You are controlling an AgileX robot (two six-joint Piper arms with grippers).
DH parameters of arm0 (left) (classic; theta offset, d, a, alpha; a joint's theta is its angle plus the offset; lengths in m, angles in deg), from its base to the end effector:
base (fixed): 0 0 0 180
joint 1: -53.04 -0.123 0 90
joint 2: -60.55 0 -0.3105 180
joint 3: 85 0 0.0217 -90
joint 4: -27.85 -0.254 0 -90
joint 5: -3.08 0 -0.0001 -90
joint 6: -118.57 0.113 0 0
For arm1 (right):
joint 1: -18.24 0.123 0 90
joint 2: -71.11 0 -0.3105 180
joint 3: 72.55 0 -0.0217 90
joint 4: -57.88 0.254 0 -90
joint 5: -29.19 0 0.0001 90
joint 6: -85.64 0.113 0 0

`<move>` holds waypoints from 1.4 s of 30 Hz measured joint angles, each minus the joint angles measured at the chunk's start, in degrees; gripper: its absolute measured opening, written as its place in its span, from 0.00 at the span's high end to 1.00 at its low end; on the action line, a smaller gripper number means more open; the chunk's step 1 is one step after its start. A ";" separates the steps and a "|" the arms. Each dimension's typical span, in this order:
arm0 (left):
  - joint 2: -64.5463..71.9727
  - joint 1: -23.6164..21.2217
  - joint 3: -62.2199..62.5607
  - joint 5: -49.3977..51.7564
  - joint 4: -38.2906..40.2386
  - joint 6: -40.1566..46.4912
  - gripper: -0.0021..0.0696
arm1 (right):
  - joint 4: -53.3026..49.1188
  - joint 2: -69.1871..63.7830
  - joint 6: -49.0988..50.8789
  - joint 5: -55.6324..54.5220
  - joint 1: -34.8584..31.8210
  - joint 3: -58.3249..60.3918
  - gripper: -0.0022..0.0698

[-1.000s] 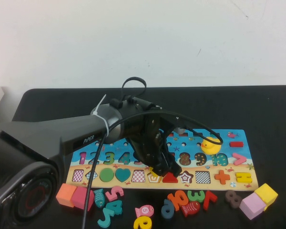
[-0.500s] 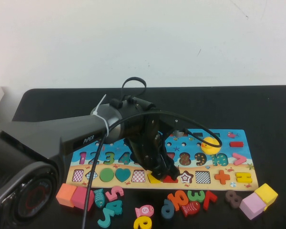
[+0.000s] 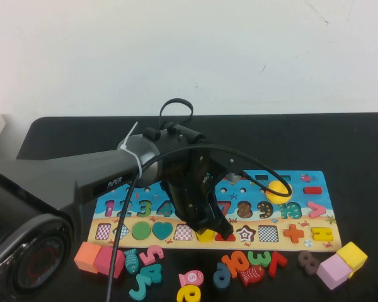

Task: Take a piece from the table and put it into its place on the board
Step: Place the "Pentagon" into the hole of the Pentagon

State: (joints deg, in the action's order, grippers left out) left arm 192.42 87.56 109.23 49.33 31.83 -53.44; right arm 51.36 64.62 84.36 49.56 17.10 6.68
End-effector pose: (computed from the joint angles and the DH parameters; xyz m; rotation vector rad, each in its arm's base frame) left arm 0.3871 -0.2731 0.1472 0.9875 2.7011 -0.1731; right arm 0.0516 -0.0055 0.1675 -0.0735 1.8501 -0.1404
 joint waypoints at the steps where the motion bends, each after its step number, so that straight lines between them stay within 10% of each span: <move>1: -0.12 0.00 0.00 0.53 -0.41 -0.02 0.95 | 0.00 0.00 0.00 0.00 0.00 0.00 0.94; 42: 0.27 0.10 0.04 2.47 -2.50 0.40 0.97 | 0.00 0.00 0.00 0.00 0.00 0.00 0.94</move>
State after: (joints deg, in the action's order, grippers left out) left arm 192.69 87.66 109.28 51.80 29.32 -53.03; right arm 51.36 64.62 84.36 49.56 17.10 6.68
